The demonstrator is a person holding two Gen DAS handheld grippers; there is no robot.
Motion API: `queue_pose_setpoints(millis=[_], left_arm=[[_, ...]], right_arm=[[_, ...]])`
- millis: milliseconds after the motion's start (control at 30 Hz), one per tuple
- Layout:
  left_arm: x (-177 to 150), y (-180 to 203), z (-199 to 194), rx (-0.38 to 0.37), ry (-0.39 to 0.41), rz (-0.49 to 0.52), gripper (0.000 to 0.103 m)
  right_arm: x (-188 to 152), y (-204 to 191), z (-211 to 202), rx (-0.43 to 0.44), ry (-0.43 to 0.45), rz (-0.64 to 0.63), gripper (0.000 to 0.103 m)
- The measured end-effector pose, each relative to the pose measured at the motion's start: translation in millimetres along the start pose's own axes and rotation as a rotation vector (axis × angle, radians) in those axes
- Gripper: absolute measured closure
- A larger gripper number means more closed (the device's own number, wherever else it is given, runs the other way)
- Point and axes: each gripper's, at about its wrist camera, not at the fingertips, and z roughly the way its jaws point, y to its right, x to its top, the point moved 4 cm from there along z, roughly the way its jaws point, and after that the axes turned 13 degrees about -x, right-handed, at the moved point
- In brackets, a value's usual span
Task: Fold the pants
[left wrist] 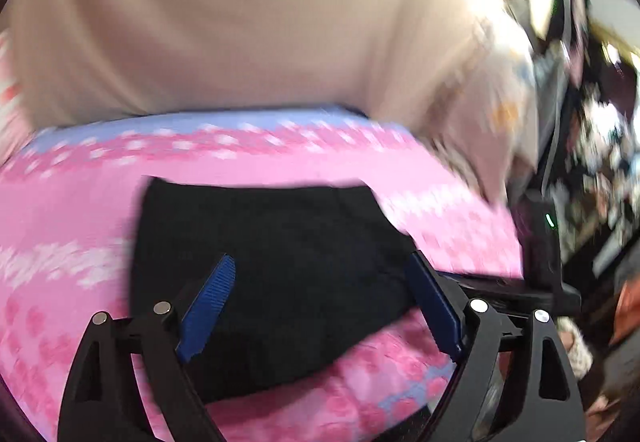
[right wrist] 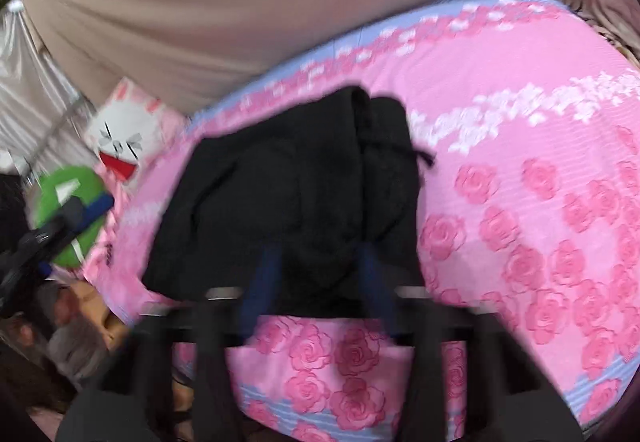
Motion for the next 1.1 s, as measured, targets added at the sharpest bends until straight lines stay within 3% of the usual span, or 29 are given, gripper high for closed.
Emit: queue_pose_setpoints(millis=[133,300,367,400,433,500,533,600,667,833,933,967,1000,1033,1100], left_arm=[[-18.7,32.6,42.9,-0.004,-0.098,0.102,0.018],[-23.1,32.3,71.6,0.004,-0.140,0.064,0.019],[-19.4,26.2,78.6,0.025,-0.152,0.042,0.042],[-14.2,20.0,85.5,0.048,-0.164,0.029,0.080],[-9.8,13.5,88.7,0.046,-0.177,0.005,0.095],[3.3,0.0,78.1,0.009,-0.148,-0.083,0.097],[10.9,-4.8,69.7,0.006,-0.119,-0.095,0.097],[28.8,-6.8,44.8,0.030,-0.041,-0.084,0.097],[41.4,-6.0,31.1,0.029,-0.004,-0.077,0.097],[58.1,2.0,25.4,0.063,0.015,-0.037,0.097],[59.8,-0.3,27.1,0.069,0.012,-0.043,0.097],[60.8,-1.8,27.7,0.071,0.013,-0.048,0.097],[61.6,-3.5,26.7,0.072,0.017,-0.051,0.097],[62.8,-5.1,24.8,0.073,0.022,-0.052,0.097],[66.1,-7.1,19.7,0.075,0.037,-0.052,0.097]], right_arm=[[16.0,-1.3,-20.7,0.134,0.043,0.035,0.097],[42.2,-18.1,-38.2,0.309,0.076,0.019,0.098],[48.7,-25.2,-35.8,0.333,0.082,-0.004,0.098],[51.0,-27.4,-33.6,0.331,0.084,-0.025,0.097],[52.9,-24.4,-32.7,0.305,0.099,-0.025,0.094],[52.9,-10.6,-32.8,0.206,0.140,-0.018,0.087],[52.5,2.8,-34.2,0.116,0.176,-0.027,0.074],[51.4,18.9,-33.6,-0.019,0.214,-0.057,0.056],[51.4,28.3,-20.8,-0.095,0.207,-0.112,0.055],[60.6,24.0,20.2,-0.059,0.127,-0.167,0.055],[64.7,8.3,26.4,-0.032,0.133,-0.217,0.056],[65.3,-1.5,25.6,-0.016,0.142,-0.245,0.056],[65.2,-9.0,26.0,-0.001,0.143,-0.266,0.064],[64.5,-14.7,28.3,0.014,0.134,-0.288,0.081],[62.6,-28.5,38.5,0.041,0.083,-0.312,0.102]])
